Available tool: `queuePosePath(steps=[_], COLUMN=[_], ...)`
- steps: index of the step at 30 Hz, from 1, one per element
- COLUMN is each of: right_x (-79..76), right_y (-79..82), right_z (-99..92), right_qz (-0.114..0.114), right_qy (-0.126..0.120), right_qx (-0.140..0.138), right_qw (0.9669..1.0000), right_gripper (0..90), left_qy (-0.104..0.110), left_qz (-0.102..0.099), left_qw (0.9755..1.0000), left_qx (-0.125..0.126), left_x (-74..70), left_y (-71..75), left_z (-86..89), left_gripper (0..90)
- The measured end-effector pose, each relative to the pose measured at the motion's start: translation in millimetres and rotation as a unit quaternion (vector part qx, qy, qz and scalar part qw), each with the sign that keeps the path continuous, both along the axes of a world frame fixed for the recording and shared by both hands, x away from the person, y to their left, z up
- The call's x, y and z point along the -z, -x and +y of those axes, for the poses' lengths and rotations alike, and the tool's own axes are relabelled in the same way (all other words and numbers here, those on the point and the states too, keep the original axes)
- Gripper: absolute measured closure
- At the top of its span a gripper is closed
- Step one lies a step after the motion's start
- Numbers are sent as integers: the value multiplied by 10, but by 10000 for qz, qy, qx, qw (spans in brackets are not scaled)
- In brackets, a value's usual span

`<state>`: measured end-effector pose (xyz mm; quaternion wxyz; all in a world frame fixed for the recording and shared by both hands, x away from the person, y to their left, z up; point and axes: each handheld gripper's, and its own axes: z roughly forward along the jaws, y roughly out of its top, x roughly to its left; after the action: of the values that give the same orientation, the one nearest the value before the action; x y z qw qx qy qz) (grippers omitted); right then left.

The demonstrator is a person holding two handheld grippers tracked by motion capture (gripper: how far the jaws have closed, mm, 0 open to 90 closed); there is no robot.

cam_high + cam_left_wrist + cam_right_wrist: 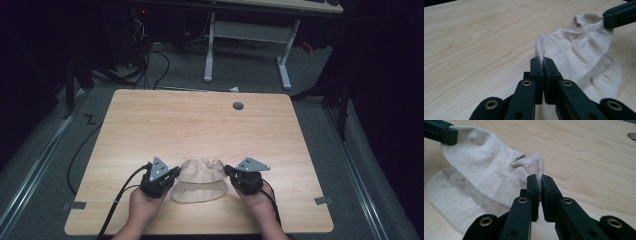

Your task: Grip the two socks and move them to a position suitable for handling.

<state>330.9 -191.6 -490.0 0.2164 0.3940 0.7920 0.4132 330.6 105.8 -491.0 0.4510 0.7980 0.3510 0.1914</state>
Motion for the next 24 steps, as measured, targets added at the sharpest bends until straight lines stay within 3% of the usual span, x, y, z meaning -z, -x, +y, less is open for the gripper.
queuePosePath(steps=[6,11,14,24], right_x=[17,42,43,175], right_y=[128,187,234,274], right_z=[55,85,83,39], right_qz=[31,95,109,310], right_qy=[-34,-21,1,32], right_qx=[-215,-321,-358,-330], right_qw=[9998,9994,9993,9990], right_gripper=[858,858,858,858], left_qy=[-72,50,11,-276], left_qz=[-8,157,183,352], left_qw=[10000,9998,9997,9989], left_qx=[49,111,152,163], left_x=[17,46,70,222], left_y=[185,296,370,412], left_z=[64,103,92,82], left_gripper=[878,877,878,877])
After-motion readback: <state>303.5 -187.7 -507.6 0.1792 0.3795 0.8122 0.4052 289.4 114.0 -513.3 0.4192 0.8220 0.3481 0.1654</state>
